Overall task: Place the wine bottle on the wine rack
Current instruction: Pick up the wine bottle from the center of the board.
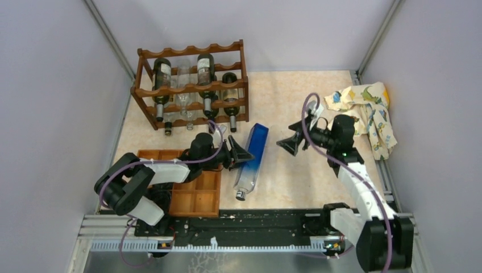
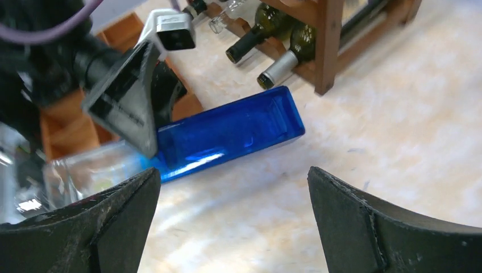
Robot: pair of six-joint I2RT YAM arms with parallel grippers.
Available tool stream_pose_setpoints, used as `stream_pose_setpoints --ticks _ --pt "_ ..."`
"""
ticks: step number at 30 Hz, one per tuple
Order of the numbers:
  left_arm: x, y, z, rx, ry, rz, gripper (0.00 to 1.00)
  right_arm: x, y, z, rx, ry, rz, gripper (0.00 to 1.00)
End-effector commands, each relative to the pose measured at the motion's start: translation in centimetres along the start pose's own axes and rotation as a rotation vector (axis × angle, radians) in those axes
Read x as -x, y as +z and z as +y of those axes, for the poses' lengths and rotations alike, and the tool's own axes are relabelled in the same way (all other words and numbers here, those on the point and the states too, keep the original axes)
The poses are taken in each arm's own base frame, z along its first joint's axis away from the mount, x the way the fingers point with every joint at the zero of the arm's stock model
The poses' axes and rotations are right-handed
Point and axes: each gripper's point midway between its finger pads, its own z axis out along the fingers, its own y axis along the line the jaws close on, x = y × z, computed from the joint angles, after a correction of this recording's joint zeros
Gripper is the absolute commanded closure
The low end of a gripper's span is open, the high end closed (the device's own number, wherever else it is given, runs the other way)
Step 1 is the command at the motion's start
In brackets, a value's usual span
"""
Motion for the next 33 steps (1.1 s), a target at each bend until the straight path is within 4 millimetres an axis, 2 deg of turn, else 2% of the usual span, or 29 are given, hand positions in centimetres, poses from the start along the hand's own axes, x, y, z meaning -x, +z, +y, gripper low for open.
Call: stream_pose_setpoints --ticks 1,4,7,12,18,23,29,31,33 --pt "0.4 -0.8 -8.8 -0.315 0.417 0.012 1.0 3.8 1.3 -1.4 -0.041 0.51 -0.085 0.02" --pt "0.5 -0.9 -10.1 -0.38 0.46 -0.001 1.0 4.0 2.0 -1.5 -0.016 0.659 -0.104 0.02" --pt "0.9 -1.1 -11.7 -0.453 0.436 -0.033 1.0 3.0 2.4 -1.4 -0.002 0.771 -0.092 0.02" --pt "1.8 -1.9 -14.8 -0.598 0.368 -0.095 1.0 2.0 2.5 -1.2 0.019 0.78 -0.097 0.02" --pt "1.8 -1.9 -18.1 -0.697 0.364 -0.07 1.0 2.6 3.8 -0.3 0.08 0.753 -0.116 0.02" --pt "1.1 -1.4 -20.3 -0.751 0.383 -0.022 1.0 4.4 5.2 0.0 0.116 0.738 -0.157 0.02" --pt "0.6 -1.3 -20.7 -0.776 0.399 -0.003 1.0 8.4 5.4 -0.4 0.18 0.731 -0.271 0.06" --pt "0.5 -1.3 -20.7 -0.78 0.399 -0.001 1.0 9.5 5.3 -0.3 0.198 0.733 -0.303 0.1" --pt "0.5 -1.3 -20.7 -0.788 0.393 0.003 1.0 10.3 5.2 -0.2 0.214 0.746 -0.323 0.18"
